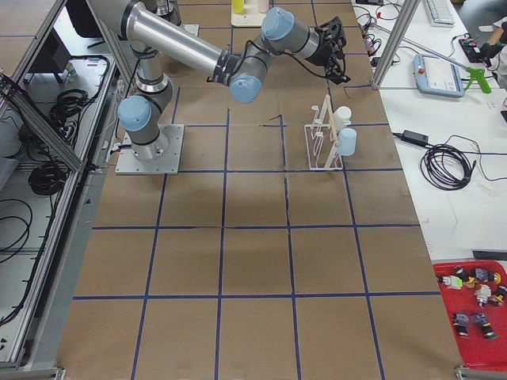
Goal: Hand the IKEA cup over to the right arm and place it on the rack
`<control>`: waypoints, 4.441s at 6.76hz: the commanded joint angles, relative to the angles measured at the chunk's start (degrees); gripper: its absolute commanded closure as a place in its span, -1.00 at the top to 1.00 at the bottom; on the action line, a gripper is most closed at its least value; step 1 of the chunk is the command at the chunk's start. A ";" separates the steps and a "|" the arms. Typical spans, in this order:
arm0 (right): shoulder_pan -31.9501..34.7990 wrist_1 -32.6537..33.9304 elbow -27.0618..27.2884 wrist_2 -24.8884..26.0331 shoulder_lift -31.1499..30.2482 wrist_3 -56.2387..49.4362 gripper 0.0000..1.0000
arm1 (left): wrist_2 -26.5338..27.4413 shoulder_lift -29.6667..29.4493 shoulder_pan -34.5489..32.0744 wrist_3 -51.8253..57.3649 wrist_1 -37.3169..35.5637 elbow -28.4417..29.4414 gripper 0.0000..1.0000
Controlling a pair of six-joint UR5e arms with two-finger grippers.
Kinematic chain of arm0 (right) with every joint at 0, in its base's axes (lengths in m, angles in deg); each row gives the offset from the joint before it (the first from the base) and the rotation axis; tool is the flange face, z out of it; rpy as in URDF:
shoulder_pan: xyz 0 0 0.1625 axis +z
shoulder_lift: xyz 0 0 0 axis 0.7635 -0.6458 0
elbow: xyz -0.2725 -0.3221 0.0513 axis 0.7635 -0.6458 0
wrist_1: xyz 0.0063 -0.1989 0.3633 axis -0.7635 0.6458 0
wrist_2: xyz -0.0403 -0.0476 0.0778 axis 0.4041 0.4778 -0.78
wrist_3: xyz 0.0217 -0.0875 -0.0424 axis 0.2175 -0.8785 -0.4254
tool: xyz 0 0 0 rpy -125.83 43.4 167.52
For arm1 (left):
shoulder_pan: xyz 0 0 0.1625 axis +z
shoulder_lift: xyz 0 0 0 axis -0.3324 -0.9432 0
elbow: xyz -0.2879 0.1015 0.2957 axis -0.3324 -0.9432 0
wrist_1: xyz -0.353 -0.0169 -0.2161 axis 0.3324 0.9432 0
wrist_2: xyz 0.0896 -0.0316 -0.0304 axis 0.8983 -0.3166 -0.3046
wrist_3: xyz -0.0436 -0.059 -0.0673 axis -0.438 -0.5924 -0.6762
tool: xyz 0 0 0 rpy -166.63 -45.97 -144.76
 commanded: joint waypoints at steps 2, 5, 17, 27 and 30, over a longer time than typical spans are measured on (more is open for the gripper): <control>0.28 -28.80 -0.45 2.44 -7.99 -0.11 0.99 | 0.00 -0.06 0.00 0.02 0.00 0.05 1.00; 1.67 -50.42 -0.80 12.12 -9.85 0.32 0.99 | 0.00 0.11 0.00 -0.07 0.00 0.05 1.00; 17.59 -72.20 -8.36 23.21 -10.38 1.38 0.99 | -0.09 -0.24 0.00 0.11 -0.97 0.05 1.00; 17.50 -65.70 -7.66 23.29 -10.21 6.21 0.99 | -0.18 -0.24 0.09 0.11 -1.32 0.13 1.00; 17.50 -65.70 -7.66 23.29 -10.29 6.04 0.99 | -0.09 -0.24 0.09 0.19 -1.58 0.13 1.00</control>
